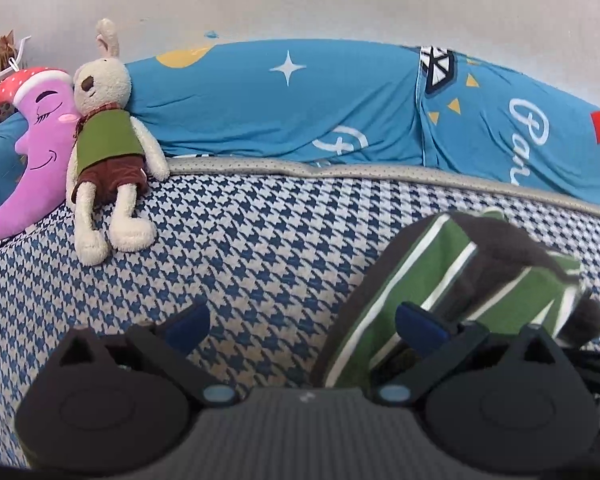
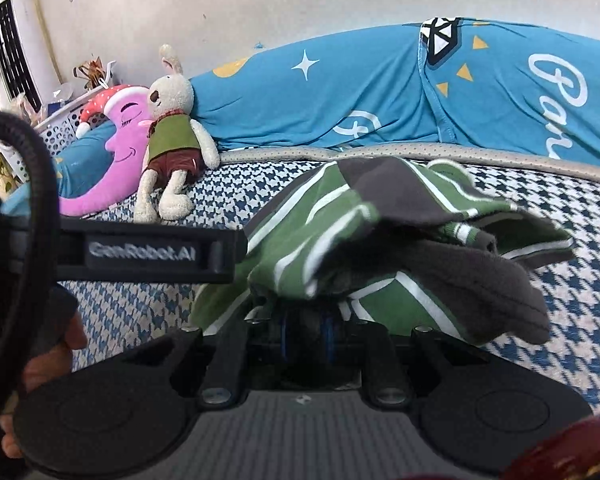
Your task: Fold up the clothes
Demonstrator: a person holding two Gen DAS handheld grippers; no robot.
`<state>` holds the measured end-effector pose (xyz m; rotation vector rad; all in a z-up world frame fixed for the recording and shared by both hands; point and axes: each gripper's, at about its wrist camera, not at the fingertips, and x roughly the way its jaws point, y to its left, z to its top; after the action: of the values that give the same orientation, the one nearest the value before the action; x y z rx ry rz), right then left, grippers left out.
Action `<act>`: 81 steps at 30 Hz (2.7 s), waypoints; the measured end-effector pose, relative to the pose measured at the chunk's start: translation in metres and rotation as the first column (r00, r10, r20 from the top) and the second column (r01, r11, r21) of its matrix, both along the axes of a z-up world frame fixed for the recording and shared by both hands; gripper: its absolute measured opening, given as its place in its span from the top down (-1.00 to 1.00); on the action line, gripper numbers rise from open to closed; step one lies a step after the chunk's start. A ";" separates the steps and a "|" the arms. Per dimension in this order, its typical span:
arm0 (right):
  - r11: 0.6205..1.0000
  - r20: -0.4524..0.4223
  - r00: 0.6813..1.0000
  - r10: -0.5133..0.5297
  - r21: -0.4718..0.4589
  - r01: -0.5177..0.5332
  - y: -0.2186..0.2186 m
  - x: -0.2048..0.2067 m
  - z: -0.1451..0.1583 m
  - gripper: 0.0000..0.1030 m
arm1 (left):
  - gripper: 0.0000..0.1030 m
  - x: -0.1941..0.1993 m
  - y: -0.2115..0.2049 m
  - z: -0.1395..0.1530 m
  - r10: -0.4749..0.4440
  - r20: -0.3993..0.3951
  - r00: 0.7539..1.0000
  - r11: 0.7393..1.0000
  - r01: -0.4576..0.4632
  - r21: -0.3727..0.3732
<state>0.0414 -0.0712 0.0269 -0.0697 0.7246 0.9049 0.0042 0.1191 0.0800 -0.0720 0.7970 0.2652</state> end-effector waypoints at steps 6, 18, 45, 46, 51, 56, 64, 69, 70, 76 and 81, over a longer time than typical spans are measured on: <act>0.999 0.058 0.998 0.013 -0.039 -0.011 -0.016 -0.006 0.021 0.45 | -1.00 0.004 -0.003 -0.002 -0.004 -0.021 1.000 1.000 0.005 0.013; 0.989 0.131 0.981 -0.145 -0.009 0.148 -0.068 0.026 0.053 -0.12 | -1.00 0.008 -0.006 -0.005 -0.012 -0.056 0.998 1.000 0.012 0.006; 0.970 -0.171 0.968 -0.185 0.124 0.207 -0.033 0.072 -0.007 0.20 | -1.00 -0.007 0.020 -0.009 0.069 -0.110 0.992 0.998 -0.068 0.006; 0.973 -0.157 0.971 -0.179 0.120 0.199 -0.031 0.070 -0.006 0.20 | -1.00 -0.007 0.020 -0.010 0.068 -0.113 0.991 0.998 -0.068 0.006; 0.979 -0.125 0.979 -0.160 0.108 0.174 -0.026 0.065 -0.003 0.20 | -1.00 -0.008 0.021 -0.012 0.063 -0.126 0.990 0.998 -0.064 -0.009; 0.980 -0.110 0.981 -0.160 0.102 0.172 -0.025 0.063 -0.002 0.20 | -1.00 -0.009 0.021 -0.011 0.056 -0.133 0.990 0.998 -0.059 -0.015; 0.981 -0.104 0.983 -0.153 0.102 0.163 -0.024 0.062 0.000 0.20 | -1.00 -0.010 0.020 -0.010 0.047 -0.143 0.989 0.999 -0.051 -0.020; 0.985 -0.081 0.988 -0.130 0.107 0.139 -0.021 0.057 0.003 0.22 | -1.00 -0.011 0.021 -0.010 0.050 -0.148 0.988 0.998 -0.054 -0.024; 0.986 -0.073 0.990 -0.121 0.110 0.129 -0.021 0.055 0.004 0.24 | -1.00 -0.011 0.021 -0.010 0.050 -0.149 0.988 0.998 -0.054 -0.026; 0.990 -0.028 0.998 -0.054 0.129 0.057 -0.015 0.045 0.010 0.28 | -1.00 -0.012 0.020 -0.011 0.051 -0.150 0.987 0.998 -0.055 -0.024; 0.989 -0.016 1.000 0.019 0.145 -0.016 -0.009 0.037 0.012 0.29 | -1.00 -0.012 0.020 -0.011 0.052 -0.150 0.987 0.998 -0.056 -0.024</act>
<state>0.0783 -0.0803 0.0387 0.0603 0.6730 0.9734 -0.0078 0.1393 0.0690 -0.1010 0.9486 0.3130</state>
